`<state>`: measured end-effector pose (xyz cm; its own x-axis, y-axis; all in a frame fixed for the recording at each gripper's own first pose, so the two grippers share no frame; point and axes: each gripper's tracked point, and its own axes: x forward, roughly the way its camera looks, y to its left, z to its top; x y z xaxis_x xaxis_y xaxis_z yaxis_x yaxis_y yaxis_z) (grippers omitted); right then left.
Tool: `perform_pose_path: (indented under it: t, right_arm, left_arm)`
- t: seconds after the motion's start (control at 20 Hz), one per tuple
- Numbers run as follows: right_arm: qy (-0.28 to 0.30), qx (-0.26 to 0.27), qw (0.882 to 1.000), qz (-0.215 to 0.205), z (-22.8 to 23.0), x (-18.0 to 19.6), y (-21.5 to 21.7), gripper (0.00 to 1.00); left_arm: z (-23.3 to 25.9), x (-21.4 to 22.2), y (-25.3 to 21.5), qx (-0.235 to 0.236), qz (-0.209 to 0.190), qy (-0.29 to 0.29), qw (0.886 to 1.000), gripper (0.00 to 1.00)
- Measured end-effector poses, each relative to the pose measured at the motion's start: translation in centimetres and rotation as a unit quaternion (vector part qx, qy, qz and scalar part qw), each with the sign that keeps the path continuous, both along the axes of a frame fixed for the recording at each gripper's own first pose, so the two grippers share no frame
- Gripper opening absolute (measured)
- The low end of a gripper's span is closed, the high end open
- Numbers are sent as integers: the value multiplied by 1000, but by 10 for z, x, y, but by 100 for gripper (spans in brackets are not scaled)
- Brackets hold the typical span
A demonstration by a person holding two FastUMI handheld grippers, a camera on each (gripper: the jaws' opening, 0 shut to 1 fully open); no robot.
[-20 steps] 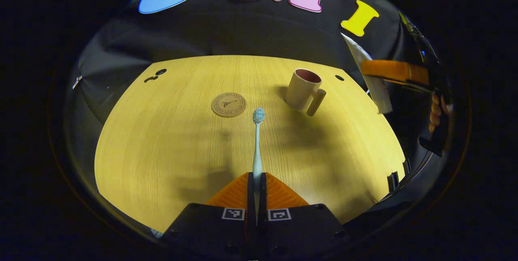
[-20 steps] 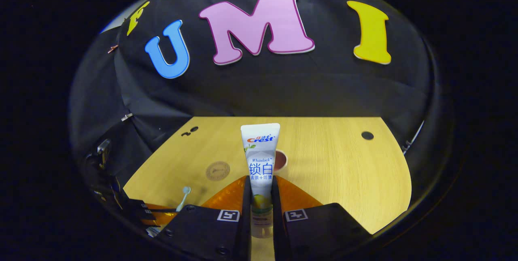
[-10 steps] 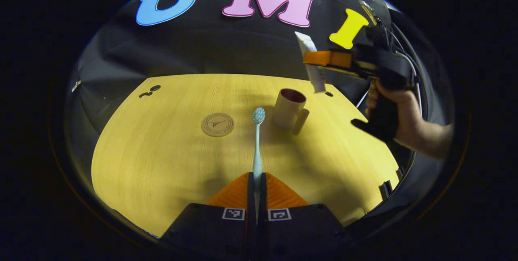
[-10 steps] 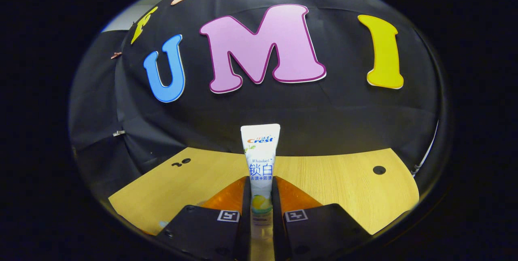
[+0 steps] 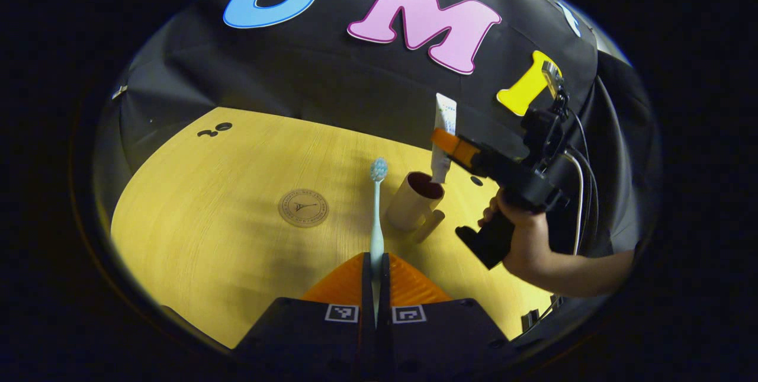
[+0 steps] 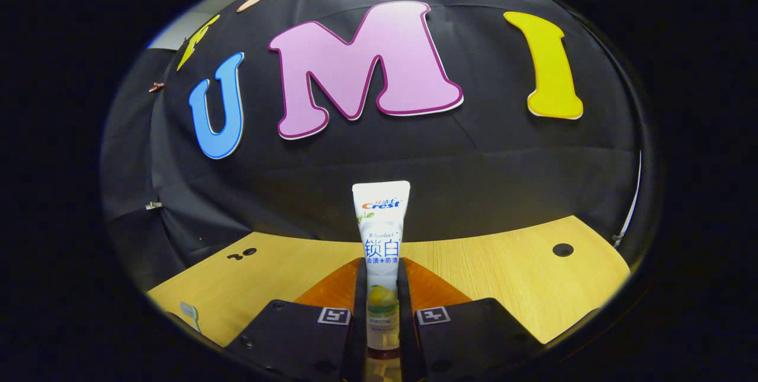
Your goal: Put the toothbrush and toothpaste on the desktop into the cup, then pick up the cup and place it on the coaster on the desktop.
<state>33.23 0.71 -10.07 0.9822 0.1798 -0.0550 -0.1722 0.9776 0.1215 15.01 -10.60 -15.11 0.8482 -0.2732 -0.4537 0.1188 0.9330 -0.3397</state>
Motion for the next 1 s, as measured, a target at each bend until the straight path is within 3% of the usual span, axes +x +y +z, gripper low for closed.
perform_pose_path:
  t: [0.2, 0.5, 0.55, 0.6, 0.7, 0.75, 0.85, 0.95, 1.0]
  right_arm:
    - [-20, -37, 999, -6, -19, 3, -3, 25]
    - [-12, -20, 999, -23, -48, 1, -9, 26]
    - [-2, -19, 999, -27, -56, 1, -10, 32]
    - [10, -18, 999, -29, -64, -1, -11, 27]
    - [10, -10, 999, -29, -65, -4, -9, 29]
    - [6, -13, 999, -28, -62, -6, -7, 31]
    - [-3, -19, 1000, -20, -57, -9, -3, 45]
    - [-2, -18, 1000, -18, -53, -13, -6, 47]
    - [2, -14, 1000, -17, -51, -16, -9, 55]
  left_arm:
    - [5, 15, -6, -18, -1, -14, 1000, 7]
    - [14, 20, -12, -31, -3, -17, 999, 6]
    - [13, 20, -13, -34, -5, -15, 999, 6]
    - [14, 19, -12, -35, -3, -12, 999, 6]
    - [19, 20, -12, -36, -2, -17, 999, 6]
    - [21, 20, -14, -35, -4, -19, 999, 6]
    - [25, 20, -17, -32, -9, -22, 999, 6]
    - [31, 23, -23, -34, -11, -30, 999, 6]
    - [36, 25, -27, -35, -14, -36, 999, 6]
